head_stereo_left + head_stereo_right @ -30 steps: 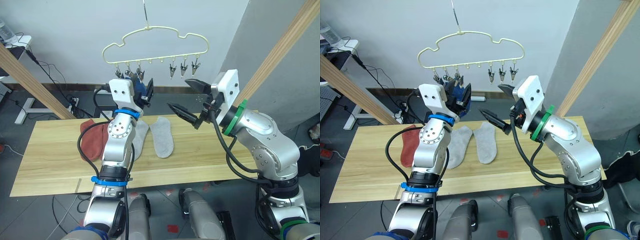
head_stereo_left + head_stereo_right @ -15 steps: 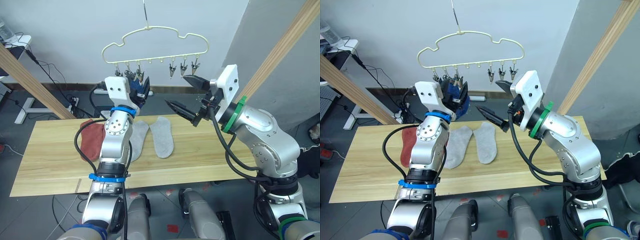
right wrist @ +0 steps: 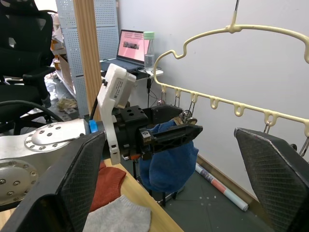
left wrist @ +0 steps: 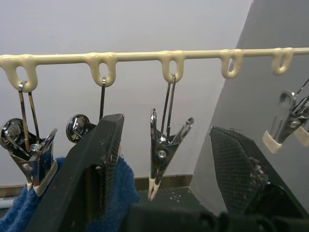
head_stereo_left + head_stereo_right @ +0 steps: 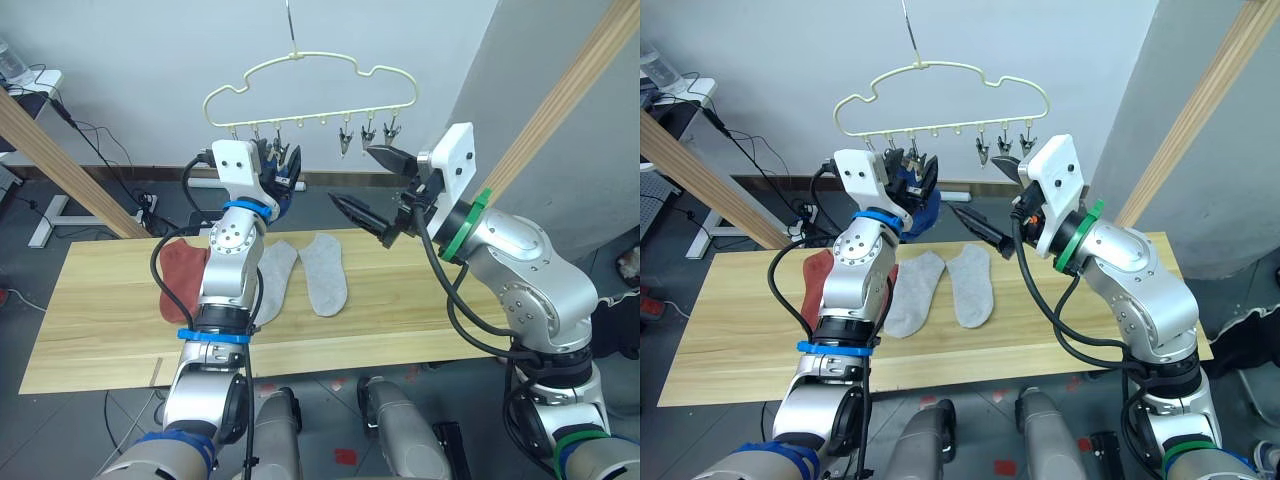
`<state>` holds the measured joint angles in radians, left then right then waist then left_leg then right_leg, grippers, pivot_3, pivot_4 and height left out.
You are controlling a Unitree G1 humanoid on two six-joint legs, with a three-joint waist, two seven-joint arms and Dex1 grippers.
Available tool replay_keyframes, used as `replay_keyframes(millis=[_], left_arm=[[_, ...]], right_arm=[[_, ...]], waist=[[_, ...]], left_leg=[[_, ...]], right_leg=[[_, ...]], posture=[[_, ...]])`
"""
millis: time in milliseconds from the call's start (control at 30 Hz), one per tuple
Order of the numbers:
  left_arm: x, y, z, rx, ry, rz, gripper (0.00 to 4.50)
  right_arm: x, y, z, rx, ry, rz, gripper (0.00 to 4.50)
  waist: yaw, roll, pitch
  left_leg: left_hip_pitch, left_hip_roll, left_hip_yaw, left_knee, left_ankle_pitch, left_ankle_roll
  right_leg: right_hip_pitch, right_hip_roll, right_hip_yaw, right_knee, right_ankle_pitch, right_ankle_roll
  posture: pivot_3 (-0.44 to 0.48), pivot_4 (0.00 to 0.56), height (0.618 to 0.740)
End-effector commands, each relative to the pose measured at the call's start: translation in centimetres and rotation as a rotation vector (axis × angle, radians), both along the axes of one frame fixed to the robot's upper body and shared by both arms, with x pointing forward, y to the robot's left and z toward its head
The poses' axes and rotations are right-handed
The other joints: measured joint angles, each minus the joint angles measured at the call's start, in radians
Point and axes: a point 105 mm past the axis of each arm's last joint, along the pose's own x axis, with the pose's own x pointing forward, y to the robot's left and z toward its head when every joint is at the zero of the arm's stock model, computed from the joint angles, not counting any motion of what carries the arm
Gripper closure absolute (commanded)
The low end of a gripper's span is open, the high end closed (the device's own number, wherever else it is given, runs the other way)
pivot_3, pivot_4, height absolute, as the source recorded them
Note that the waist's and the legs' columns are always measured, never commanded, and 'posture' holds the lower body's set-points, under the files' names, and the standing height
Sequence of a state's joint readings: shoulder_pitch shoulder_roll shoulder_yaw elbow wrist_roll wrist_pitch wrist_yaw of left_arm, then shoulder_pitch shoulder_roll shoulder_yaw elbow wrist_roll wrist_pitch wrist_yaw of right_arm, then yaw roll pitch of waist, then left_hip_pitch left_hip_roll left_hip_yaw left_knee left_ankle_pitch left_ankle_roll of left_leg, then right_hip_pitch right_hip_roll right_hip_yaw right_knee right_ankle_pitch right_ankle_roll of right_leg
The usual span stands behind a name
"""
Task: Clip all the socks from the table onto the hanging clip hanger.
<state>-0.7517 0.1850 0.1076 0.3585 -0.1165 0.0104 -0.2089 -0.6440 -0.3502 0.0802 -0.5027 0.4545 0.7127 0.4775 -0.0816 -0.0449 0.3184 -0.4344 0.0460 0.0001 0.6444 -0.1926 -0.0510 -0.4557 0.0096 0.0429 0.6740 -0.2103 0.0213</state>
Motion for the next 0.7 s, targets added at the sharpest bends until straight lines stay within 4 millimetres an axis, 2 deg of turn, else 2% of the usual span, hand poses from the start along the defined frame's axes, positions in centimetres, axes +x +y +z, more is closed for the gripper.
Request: replay_keyframes(millis=[33, 333, 433, 533, 700], left_arm=[[-0.26, 0.16, 1.87, 0.005, -0.077, -0.006, 1.35], [-0.13, -0.01, 2.34, 0.026, -0.100, -0.025, 1.35], [-0.08, 0.01, 2.30, 0.023, -0.100, -0.029, 1.92], [-0.01, 0.11, 2.11, 0.025, -0.091, -0.022, 2.83], [0.00, 0.26, 2.18, 0.025, -0.094, -0.019, 2.83]], right_arm=[[-0.98, 0.23, 1.56, 0.021, -0.063, 0.022, 0.00], [-0.97, 0.23, 1.60, 0.019, -0.066, 0.020, 0.00], [-0.98, 0.23, 1.62, 0.017, -0.067, 0.021, 0.00], [-0.99, 0.22, 1.64, 0.017, -0.069, 0.021, 0.00], [-1.04, 0.21, 1.59, 0.016, -0.069, 0.021, 0.00]], waist=[[-0.001, 0.000, 0.000], [-0.001, 0.000, 0.000], [0.000, 0.000, 0.000], [-0.001, 0.000, 0.000], [-0.001, 0.000, 0.000]], left_leg=[[0.000, 0.000, 0.000, 0.000, 0.000, 0.000], [0.000, 0.000, 0.000, 0.000, 0.000, 0.000], [0.000, 0.000, 0.000, 0.000, 0.000, 0.000], [0.000, 0.000, 0.000, -0.001, 0.000, 0.000], [0.000, 0.000, 0.000, -0.001, 0.000, 0.000]], right_leg=[[0.000, 0.000, 0.000, 0.000, 0.000, 0.000], [0.000, 0.000, 0.000, 0.000, 0.000, 0.000], [0.000, 0.000, 0.000, 0.000, 0.000, 0.000], [0.000, 0.000, 0.000, -0.001, 0.000, 0.000], [0.000, 0.000, 0.000, -0.001, 0.000, 0.000]], posture=[[-0.123, 0.280, 0.740], [-0.124, 0.275, 0.740], [-0.124, 0.270, 0.740], [-0.124, 0.268, 0.740], [-0.122, 0.266, 0.740]])
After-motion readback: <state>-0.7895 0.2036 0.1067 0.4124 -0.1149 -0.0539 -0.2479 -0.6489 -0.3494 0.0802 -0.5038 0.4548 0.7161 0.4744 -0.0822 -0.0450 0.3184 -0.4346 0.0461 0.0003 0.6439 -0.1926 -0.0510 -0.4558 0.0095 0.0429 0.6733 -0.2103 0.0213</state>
